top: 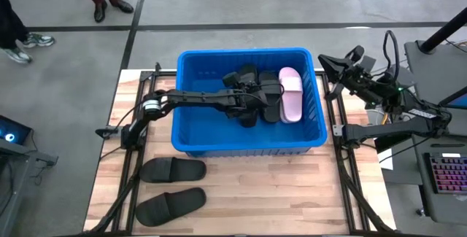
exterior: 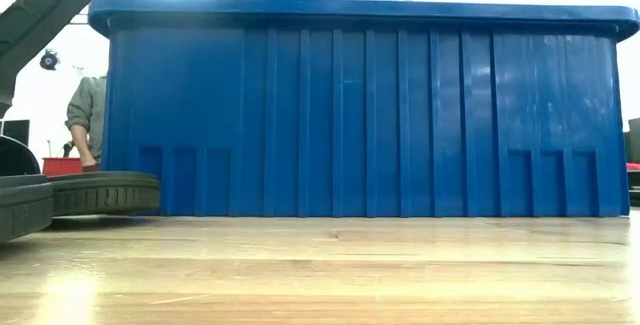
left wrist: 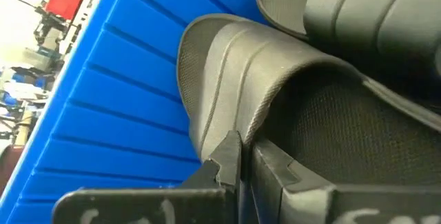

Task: Pick and place slides into bin
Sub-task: Stack the black slide on top of the black slide on the blue bin

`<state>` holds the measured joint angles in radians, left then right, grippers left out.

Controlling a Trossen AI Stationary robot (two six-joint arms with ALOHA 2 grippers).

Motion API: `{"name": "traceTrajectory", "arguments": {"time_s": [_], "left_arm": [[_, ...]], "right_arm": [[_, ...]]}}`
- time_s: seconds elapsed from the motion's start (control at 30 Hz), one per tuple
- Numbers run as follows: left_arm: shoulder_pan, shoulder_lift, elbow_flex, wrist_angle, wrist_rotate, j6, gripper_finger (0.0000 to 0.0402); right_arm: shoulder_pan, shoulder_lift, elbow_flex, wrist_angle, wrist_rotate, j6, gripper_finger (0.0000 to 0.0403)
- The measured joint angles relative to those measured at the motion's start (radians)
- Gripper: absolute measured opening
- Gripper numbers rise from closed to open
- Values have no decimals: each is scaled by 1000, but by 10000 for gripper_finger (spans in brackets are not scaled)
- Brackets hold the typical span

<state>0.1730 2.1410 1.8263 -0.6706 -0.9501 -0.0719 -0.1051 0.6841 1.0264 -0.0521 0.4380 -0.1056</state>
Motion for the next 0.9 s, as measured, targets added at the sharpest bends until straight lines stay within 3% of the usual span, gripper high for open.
{"name": "traceTrajectory", "arguments": {"time_s": [0.27,0.47,0.77,0.9], "left_arm": [[5,0,-1,17,14,-1,0],[12,0,-2,39,87,-30,9],[24,0,-2,39,131,-64,104],[31,0,-2,39,204,-64,156]], "right_arm": [[0,0,0,0,0,0,9],[0,0,0,3,0,0,9],[0,0,0,3,0,0,9],[0,0,0,3,0,-1,9]]}}
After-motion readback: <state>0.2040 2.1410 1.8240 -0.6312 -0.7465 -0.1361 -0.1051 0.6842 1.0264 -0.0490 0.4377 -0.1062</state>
